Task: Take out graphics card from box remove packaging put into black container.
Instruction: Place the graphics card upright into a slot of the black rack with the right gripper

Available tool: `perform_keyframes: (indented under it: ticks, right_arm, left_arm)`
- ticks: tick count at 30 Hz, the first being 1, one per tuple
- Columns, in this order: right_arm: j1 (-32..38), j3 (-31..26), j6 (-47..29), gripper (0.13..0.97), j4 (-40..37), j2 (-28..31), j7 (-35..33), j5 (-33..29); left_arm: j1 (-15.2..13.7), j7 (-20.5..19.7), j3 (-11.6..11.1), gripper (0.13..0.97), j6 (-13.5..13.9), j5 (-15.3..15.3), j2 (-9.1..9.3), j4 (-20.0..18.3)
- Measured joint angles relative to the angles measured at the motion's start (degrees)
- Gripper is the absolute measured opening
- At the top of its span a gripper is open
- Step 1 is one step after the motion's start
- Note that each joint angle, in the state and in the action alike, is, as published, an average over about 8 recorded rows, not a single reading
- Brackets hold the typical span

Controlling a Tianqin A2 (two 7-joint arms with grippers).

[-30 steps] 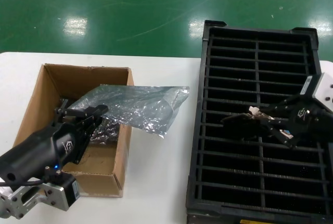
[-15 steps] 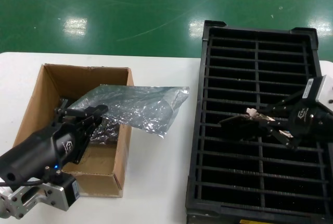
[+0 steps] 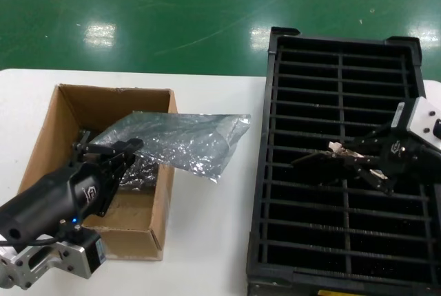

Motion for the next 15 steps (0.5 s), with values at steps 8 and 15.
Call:
perform_keyframes:
  ticks: [8, 15]
  right_arm:
    - [1.6, -0.8, -0.4, 0.186, -2.3, -0.3, -2.2, 0.4]
    - [4.3, -2.0, -0.1, 0.186, -5.8, -1.5, -5.3, 0.5]
  left_arm:
    - [0.0, 0.0, 0.0, 0.139, 0.0, 0.0, 0.0, 0.0]
    - [0.0, 0.0, 0.0, 0.139, 0.0, 0.0, 0.0, 0.0]
